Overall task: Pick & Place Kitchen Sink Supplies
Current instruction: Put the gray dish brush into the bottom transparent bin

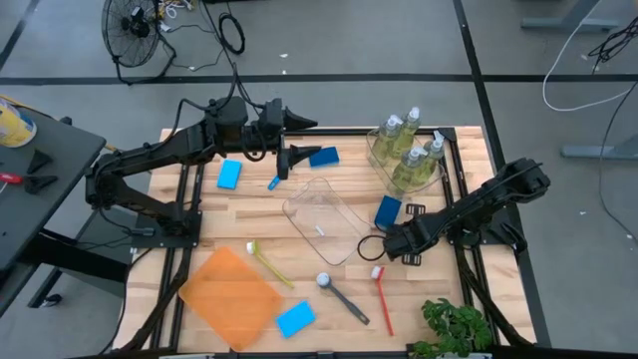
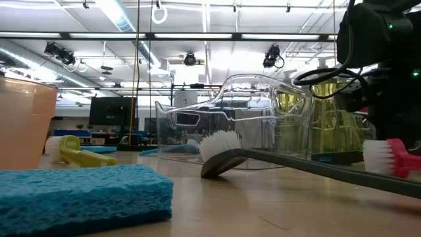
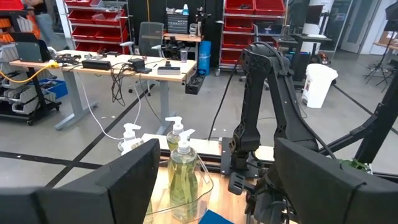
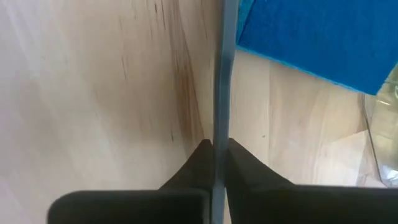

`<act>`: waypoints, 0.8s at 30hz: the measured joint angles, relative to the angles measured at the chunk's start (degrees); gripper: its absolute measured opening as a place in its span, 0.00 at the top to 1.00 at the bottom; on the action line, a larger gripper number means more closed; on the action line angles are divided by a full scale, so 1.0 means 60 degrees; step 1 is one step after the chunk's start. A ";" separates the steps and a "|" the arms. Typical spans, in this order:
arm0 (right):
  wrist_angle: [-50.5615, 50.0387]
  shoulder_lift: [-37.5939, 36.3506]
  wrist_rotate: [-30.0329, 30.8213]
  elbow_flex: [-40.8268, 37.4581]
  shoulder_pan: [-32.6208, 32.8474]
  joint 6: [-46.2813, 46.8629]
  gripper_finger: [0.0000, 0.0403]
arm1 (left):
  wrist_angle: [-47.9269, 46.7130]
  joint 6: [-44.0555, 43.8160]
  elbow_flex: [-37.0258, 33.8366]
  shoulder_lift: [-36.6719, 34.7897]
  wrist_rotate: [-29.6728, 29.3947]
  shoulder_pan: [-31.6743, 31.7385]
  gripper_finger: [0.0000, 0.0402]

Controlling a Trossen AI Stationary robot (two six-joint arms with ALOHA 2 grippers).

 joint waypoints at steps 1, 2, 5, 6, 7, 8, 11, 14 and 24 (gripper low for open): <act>0.0000 0.0000 -0.0002 0.0000 0.0000 0.0042 0.96 | 0.0001 0.0002 0.0000 0.0000 0.0000 0.0001 0.21; -0.0005 0.0000 -0.0004 0.0000 0.0000 0.0136 0.97 | 0.0003 0.0006 0.0000 0.0000 0.0000 0.0001 0.21; -0.0025 -0.0049 -0.0212 0.0000 -0.0003 0.0404 0.97 | 0.0000 0.0017 0.0000 0.0000 0.0000 0.0001 0.21; -0.0032 -0.0093 -0.0322 0.0000 -0.0007 0.0496 0.97 | 0.0001 0.0017 0.0000 0.0000 0.0000 -0.0002 0.21; -0.0070 -0.0143 -0.0433 -0.0002 -0.0004 0.0613 0.97 | 0.0004 0.0017 -0.0001 0.0000 0.0000 0.0000 0.21; -0.0141 -0.0207 -0.0494 0.0002 -0.0002 0.0728 0.97 | 0.0004 0.0017 0.0000 0.0000 0.0000 0.0001 0.21; -0.0710 -0.0465 -0.0530 0.0167 0.0000 0.1019 0.97 | 0.0004 0.0015 -0.0001 0.0000 0.0000 0.0001 0.21; -0.1273 -0.0772 -0.0521 0.0426 0.0000 0.1249 0.98 | 0.0007 0.0013 0.0000 0.0000 0.0000 -0.0002 0.21; -0.2756 -0.1792 -0.0415 0.1835 0.0000 0.1711 0.98 | 0.0011 0.0009 -0.0001 0.0000 0.0000 0.0001 0.21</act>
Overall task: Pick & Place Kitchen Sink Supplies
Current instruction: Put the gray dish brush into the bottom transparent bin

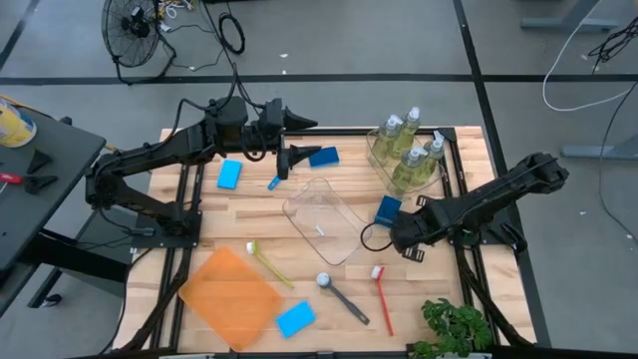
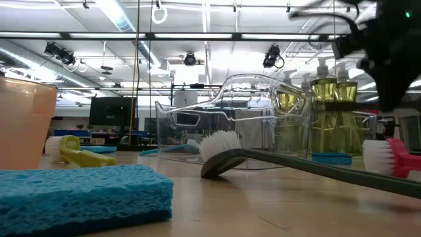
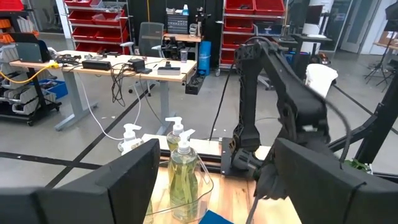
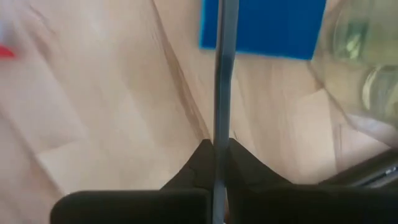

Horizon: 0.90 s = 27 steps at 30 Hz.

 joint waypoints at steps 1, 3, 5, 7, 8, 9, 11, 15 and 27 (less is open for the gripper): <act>-0.0008 -0.0081 0.0038 0.0183 -0.0002 0.0001 0.98 | 0.0000 0.0000 -0.0002 -0.0001 0.0001 0.0000 0.21; -0.0001 -0.0224 0.0060 0.0544 -0.0030 0.0001 0.98 | -0.0088 0.0000 0.0001 -0.0092 0.0114 0.0000 0.21; 0.0021 -0.0307 0.0137 0.0898 -0.0056 0.0016 0.98 | -0.0152 0.0067 0.0015 -0.0180 0.0401 0.0000 0.21; 0.0075 -0.0353 0.0132 0.1224 -0.0132 0.0013 0.98 | -0.0560 0.0286 0.0014 -0.0322 0.0761 0.0000 0.21; 0.0169 -0.0358 0.0132 0.1369 -0.0187 0.0012 0.98 | -0.0810 0.0383 0.0006 -0.0371 0.0853 0.0000 0.22; 0.0275 -0.0350 0.0134 0.1493 -0.0243 0.0007 0.98 | -0.0868 0.0404 0.0007 -0.0393 0.0901 -0.0001 0.23; 0.0538 -0.0347 0.0133 0.1723 -0.0378 0.0001 0.98 | -0.1416 0.0401 -0.0001 -0.0597 0.1065 -0.0004 0.26; 0.1571 -0.0346 0.0128 0.1936 -0.0699 -0.0047 0.98 | -0.2183 0.0407 0.0007 -0.0931 0.1108 0.0000 0.35; 0.4739 -0.0275 -0.0356 0.1965 -0.2055 -0.0025 0.98 | -0.4400 0.0734 0.0001 -0.2047 -0.0100 0.0009 0.65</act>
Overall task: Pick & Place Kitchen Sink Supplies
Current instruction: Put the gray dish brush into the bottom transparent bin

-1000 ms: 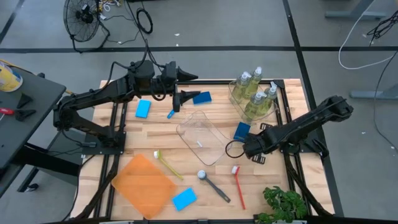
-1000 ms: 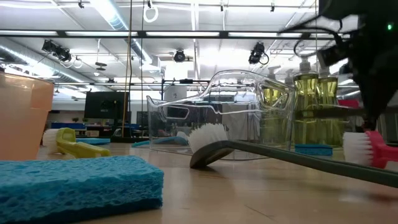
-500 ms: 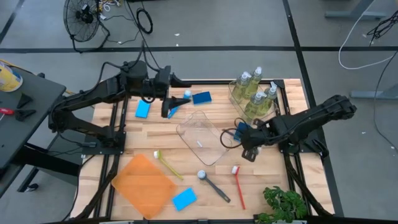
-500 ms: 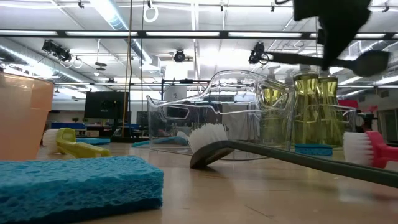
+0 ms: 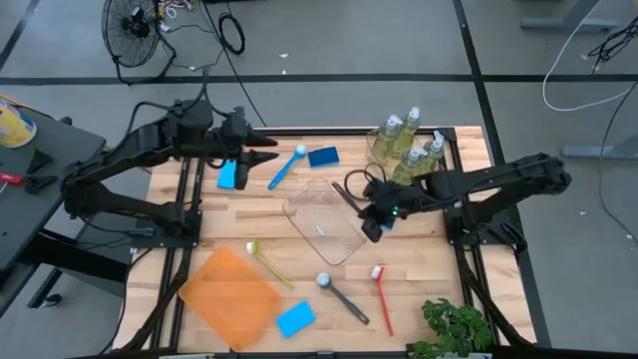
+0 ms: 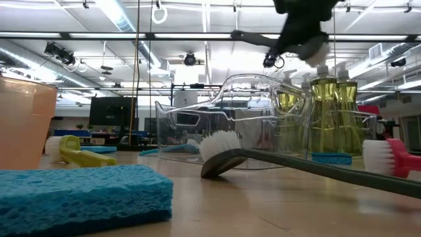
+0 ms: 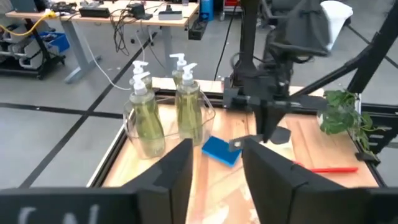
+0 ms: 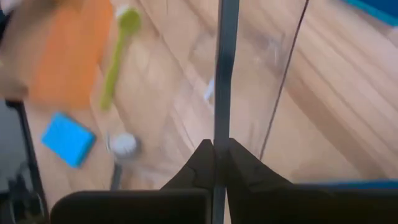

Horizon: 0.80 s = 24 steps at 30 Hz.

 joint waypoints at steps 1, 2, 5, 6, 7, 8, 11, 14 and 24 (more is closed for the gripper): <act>0.0233 0.0038 -0.0092 0.0000 -0.0120 -0.0010 0.98 | -0.0131 -0.0016 0.0000 -0.0115 -0.0003 0.0001 0.67; 0.0400 0.0081 -0.0107 0.0000 -0.0214 -0.0017 0.98 | -0.0311 -0.0046 0.0000 -0.0220 -0.0008 -0.0001 0.68; 0.1042 0.0252 -0.0114 0.0000 -0.0454 -0.0178 0.98 | -0.0918 -0.0064 0.0000 -0.0479 0.0104 -0.0001 0.73; 0.1233 0.0315 -0.0112 0.0000 -0.0512 -0.0240 0.98 | -0.1103 -0.0071 0.0000 -0.0574 0.0165 -0.0001 0.75; 0.1374 0.0394 -0.0110 0.0000 -0.0558 -0.0284 0.98 | -0.1215 -0.0075 0.0000 -0.0676 0.0208 -0.0001 0.76; 0.1533 0.0481 -0.0099 0.0000 -0.0600 -0.0302 0.98 | -0.1372 -0.0082 0.0000 -0.0778 0.0278 -0.0001 0.77; 0.1874 0.0717 -0.0099 0.0000 -0.0698 -0.0305 0.98 | -0.1674 -0.0110 0.0000 -0.1029 0.0516 -0.0009 0.80; 0.2091 0.1040 -0.0095 0.0000 -0.0757 -0.0305 0.98 | -0.2048 -0.0122 0.0000 -0.1268 0.0670 -0.0012 0.83; 0.2413 0.2086 -0.0015 0.0000 -0.0831 -0.0237 0.98 | -0.3348 0.0114 0.0000 -0.2297 0.0947 -0.0028 0.87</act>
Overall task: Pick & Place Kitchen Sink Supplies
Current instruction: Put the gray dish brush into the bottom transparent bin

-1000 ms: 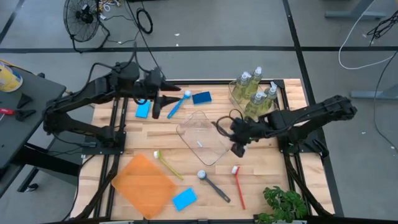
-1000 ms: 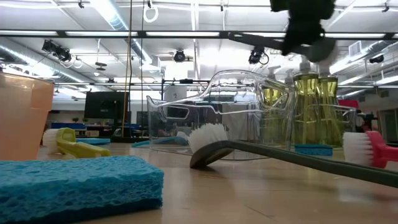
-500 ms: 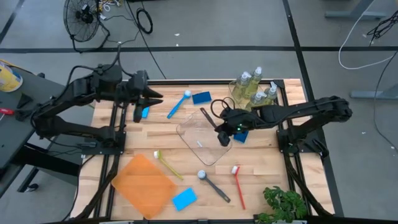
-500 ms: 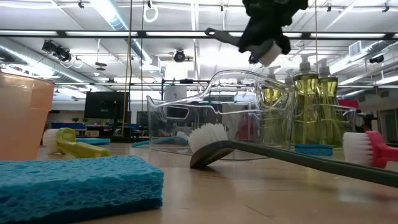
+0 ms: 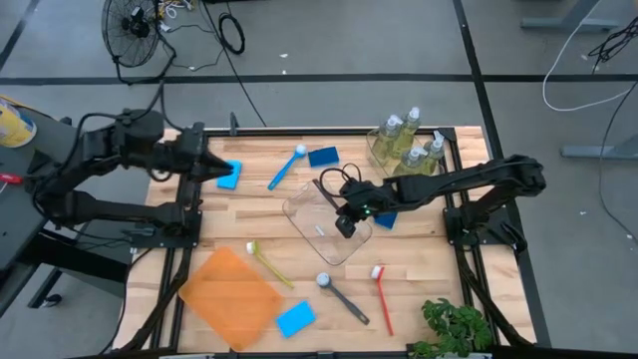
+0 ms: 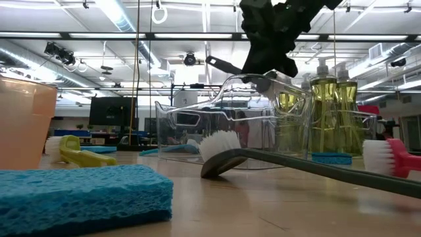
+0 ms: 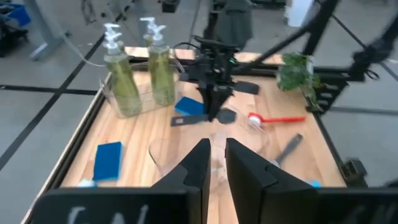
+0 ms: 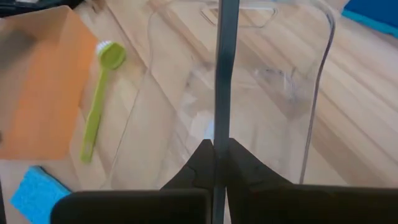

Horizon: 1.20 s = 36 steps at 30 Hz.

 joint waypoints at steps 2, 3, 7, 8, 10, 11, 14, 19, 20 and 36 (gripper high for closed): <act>0.0082 0.0079 -0.0004 0.0000 -0.0021 0.0005 0.98 | -0.0225 0.0174 0.0000 -0.0256 0.0215 -0.0003 0.88; 0.0126 0.0083 0.0001 0.0000 -0.0021 0.0005 0.98 | -0.0347 0.0255 0.0000 -0.0396 0.0275 -0.0003 0.88; 0.0308 0.0076 0.0084 0.0000 -0.0021 -0.0028 0.98 | -0.0538 0.0342 0.0000 -0.0943 0.0307 -0.0003 0.89; 0.0325 0.0076 0.0084 0.0000 -0.0021 -0.0028 0.98 | -0.0571 0.0393 0.0000 -0.1086 0.0308 -0.0003 0.90; 0.0359 0.0076 0.0049 0.0000 -0.0021 -0.0028 0.98 | -0.0620 0.0519 0.0000 -0.1412 0.0300 -0.0003 0.91; 0.0341 0.0076 -0.0011 0.0000 -0.0021 -0.0028 0.98 | -0.0690 0.0558 0.0000 -0.1562 0.0260 -0.0003 0.91; 0.0336 0.0076 -0.0076 0.0000 -0.0021 -0.0017 0.98 | -0.0851 0.0558 0.0000 -0.2078 -0.0044 -0.0003 0.92; 0.0330 0.0074 -0.0076 0.0000 -0.0025 0.0019 0.98 | -0.0944 0.0554 0.0000 -0.2928 -0.0304 0.0001 0.93; 0.0328 0.0083 -0.0068 0.0000 -0.0028 0.0019 0.98 | -0.0937 0.0554 0.0000 -0.3063 -0.0321 0.0001 0.93; 0.0354 0.1347 -0.0757 -0.0007 -0.0119 0.0371 0.93 | -0.0933 0.0354 0.0000 -0.3779 -0.0457 0.0001 0.93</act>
